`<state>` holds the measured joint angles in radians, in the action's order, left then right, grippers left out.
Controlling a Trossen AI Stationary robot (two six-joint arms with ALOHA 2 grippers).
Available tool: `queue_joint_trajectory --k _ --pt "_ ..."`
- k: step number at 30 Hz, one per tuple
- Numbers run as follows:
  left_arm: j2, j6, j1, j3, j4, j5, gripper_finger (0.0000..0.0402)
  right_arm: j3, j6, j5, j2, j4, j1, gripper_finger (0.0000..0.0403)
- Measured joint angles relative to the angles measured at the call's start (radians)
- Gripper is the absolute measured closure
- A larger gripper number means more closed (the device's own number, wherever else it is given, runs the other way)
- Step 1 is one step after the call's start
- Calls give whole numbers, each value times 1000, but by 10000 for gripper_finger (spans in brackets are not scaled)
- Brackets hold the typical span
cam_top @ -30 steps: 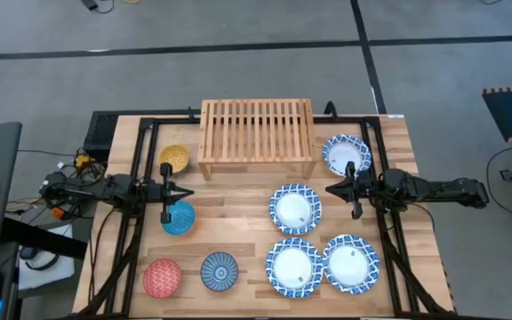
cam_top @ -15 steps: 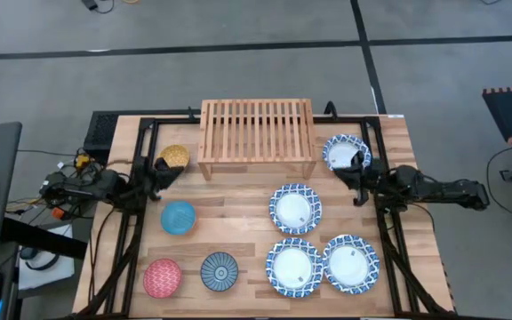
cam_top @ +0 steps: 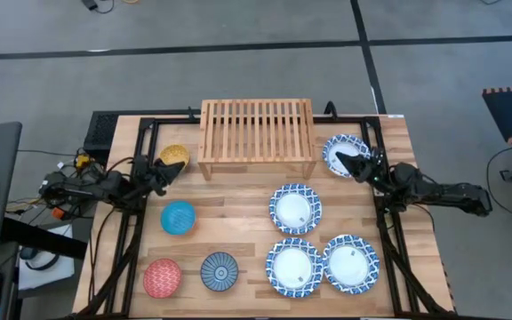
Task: Place and stack bowls onto a shelf
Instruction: Put the white patterned bowl on the shelf
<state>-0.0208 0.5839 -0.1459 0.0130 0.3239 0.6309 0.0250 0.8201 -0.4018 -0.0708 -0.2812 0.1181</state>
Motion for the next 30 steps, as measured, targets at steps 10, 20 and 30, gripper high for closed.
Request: queue_joint_trajectory --k 10,20,30 --pt "-146 -72 0 61 -1 -140 301 184 -23 31 -215 4 -31 327" --pt "-404 -331 0 306 -100 -270 231 464 -145 13 -564 148 -81 291" --pt "-547 -471 0 504 -288 -262 230 738 -219 8 -719 631 -38 249"
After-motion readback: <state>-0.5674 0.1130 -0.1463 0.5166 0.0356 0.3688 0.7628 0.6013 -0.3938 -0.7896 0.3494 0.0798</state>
